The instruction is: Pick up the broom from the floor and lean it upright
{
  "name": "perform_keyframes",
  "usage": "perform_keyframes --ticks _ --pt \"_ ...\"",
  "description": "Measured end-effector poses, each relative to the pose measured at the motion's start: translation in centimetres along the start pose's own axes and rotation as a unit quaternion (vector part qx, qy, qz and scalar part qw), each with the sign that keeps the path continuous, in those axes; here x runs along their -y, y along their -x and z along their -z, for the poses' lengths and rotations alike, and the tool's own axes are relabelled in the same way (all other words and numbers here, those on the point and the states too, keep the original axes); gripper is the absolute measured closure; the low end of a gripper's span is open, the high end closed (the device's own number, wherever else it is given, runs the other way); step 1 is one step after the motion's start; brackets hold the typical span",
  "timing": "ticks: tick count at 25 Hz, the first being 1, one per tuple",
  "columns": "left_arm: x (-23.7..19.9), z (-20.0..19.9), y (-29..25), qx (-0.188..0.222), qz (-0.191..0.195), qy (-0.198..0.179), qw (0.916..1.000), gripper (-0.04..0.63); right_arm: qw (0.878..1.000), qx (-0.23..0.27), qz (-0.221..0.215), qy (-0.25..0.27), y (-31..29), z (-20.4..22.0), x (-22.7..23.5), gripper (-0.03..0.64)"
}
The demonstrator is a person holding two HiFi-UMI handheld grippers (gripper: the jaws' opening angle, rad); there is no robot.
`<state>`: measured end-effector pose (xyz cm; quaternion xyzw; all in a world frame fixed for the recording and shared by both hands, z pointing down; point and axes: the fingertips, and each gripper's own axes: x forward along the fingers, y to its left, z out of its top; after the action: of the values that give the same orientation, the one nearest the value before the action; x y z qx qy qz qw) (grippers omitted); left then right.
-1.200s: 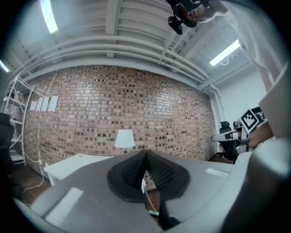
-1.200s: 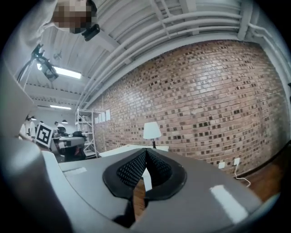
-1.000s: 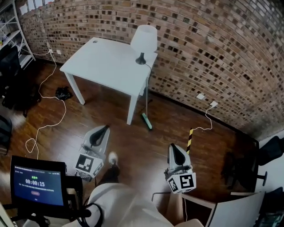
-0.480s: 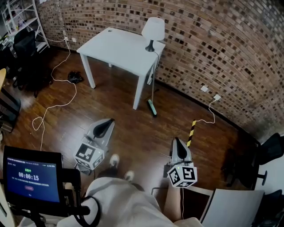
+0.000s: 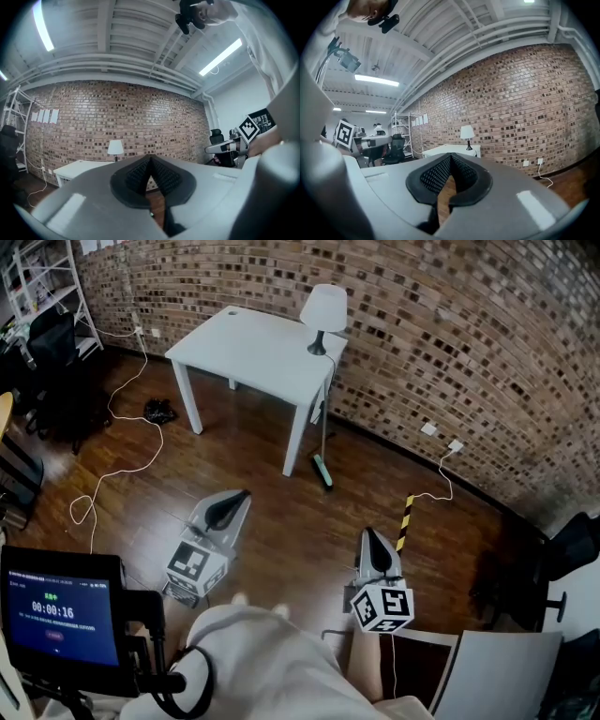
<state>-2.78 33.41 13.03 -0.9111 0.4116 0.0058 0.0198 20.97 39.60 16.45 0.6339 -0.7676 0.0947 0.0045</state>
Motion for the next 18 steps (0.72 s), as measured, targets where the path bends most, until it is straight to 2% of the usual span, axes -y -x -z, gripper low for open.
perform_keyframes --ticks 5,11,18 --pt "-0.6 -0.1 0.2 0.009 0.002 0.002 1.0 0.595 1.0 0.007 0.001 0.002 -0.4 -0.4 -0.7 0.604" --pt "-0.8 0.0 -0.4 0.01 0.014 -0.008 0.9998 0.595 0.999 0.014 0.023 0.047 -1.0 -1.2 -0.5 0.606" --pt "-0.7 -0.1 -1.3 0.013 0.017 -0.012 0.9997 0.595 0.998 0.012 0.02 0.054 -2.0 -1.4 -0.2 0.606"
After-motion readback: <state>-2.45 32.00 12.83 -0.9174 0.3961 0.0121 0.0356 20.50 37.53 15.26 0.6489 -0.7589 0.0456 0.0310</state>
